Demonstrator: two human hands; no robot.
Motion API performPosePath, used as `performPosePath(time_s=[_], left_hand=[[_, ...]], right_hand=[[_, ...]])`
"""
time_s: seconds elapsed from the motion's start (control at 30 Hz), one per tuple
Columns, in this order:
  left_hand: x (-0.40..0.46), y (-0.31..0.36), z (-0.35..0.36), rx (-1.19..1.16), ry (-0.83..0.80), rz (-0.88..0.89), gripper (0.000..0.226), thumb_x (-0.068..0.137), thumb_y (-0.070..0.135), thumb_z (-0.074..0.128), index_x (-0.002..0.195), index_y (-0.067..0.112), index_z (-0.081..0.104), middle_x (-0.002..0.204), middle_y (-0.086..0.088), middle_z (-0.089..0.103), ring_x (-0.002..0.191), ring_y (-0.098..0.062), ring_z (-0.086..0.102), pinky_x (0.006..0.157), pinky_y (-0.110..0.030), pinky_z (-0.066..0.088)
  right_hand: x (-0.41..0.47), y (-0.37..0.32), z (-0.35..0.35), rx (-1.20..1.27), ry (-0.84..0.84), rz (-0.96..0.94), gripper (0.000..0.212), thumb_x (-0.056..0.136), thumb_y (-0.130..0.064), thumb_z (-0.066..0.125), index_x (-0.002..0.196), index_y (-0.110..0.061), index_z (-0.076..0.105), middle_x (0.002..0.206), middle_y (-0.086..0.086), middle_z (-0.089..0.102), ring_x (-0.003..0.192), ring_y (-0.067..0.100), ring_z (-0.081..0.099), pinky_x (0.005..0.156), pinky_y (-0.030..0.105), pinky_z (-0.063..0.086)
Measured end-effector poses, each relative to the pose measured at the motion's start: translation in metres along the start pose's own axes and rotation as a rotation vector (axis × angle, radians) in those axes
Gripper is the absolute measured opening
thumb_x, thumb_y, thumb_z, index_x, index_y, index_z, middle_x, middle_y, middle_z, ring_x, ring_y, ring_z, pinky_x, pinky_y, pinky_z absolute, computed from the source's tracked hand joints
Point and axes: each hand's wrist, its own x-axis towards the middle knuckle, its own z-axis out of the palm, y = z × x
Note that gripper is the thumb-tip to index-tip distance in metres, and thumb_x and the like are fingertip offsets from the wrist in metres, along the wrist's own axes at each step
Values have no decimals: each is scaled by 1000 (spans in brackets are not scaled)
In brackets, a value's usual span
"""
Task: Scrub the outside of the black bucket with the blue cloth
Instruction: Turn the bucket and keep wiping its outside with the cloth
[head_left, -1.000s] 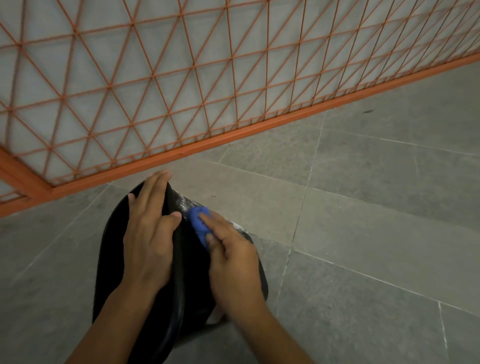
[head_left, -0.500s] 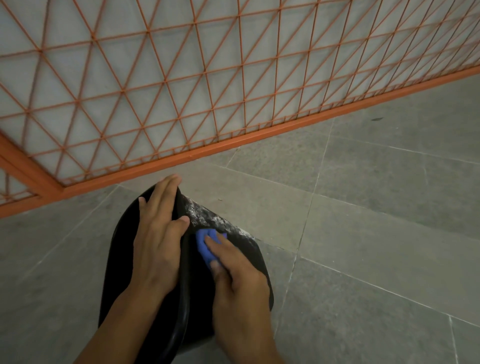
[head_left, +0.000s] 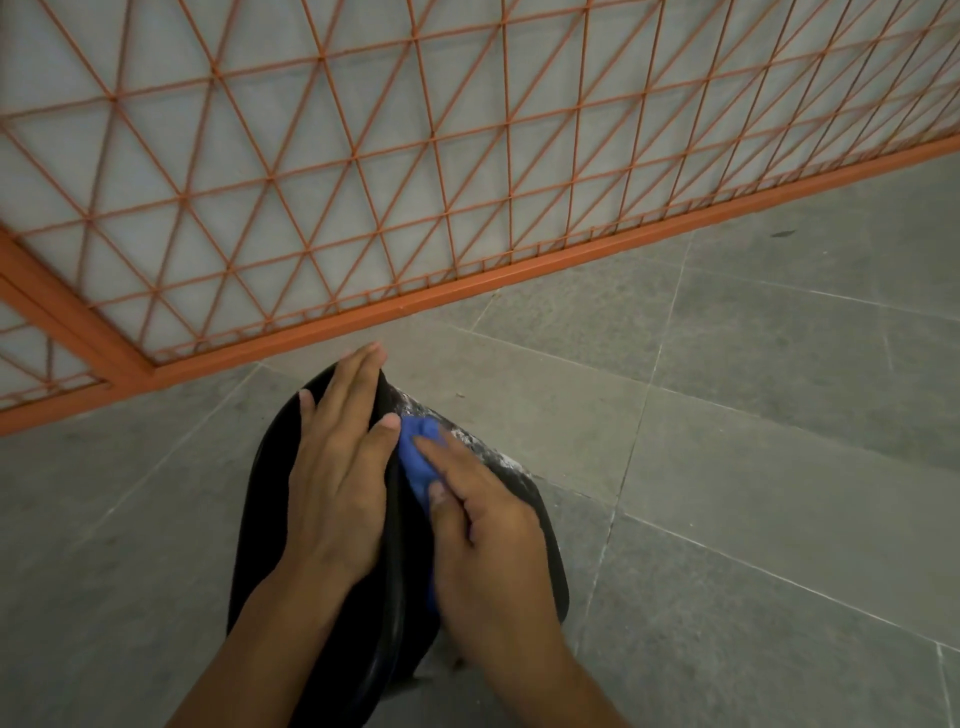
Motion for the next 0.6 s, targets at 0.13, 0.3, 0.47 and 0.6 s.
performPosePath(time_s=[0.13, 0.3, 0.47, 0.6], left_hand=[[3, 1, 2, 44, -1, -22, 52, 85, 27, 30, 136, 40, 25, 141, 35, 21, 134, 22, 13, 121, -32, 0], [-1, -7, -3, -33, 9, -12, 53, 87, 29, 31, 139, 35, 24, 149, 24, 23, 139, 13, 15, 121, -33, 1], [3, -2, -2, -93, -24, -45, 55, 85, 23, 32, 135, 42, 20, 149, 22, 23, 141, 8, 16, 122, -33, 2], [4, 2, 1, -43, -32, -57, 56, 83, 24, 31, 131, 47, 17, 147, 27, 19, 139, 14, 12, 121, -28, -1]], right_hand=[[12, 2, -1, 34, -33, 41, 40, 92, -4, 45, 127, -24, 53, 136, -15, 46, 126, -6, 38, 109, 17, 28], [-17, 3, 13, 50, 39, -44, 45, 88, -6, 49, 125, -33, 47, 129, -30, 42, 125, -16, 28, 107, 9, 24], [30, -5, 14, 24, 5, -19, 38, 92, -4, 43, 123, -21, 56, 131, -9, 53, 120, -4, 44, 103, 9, 31], [49, -3, 11, 25, -45, 23, 38, 92, -2, 42, 123, -19, 56, 135, -6, 51, 124, 1, 43, 107, 15, 30]])
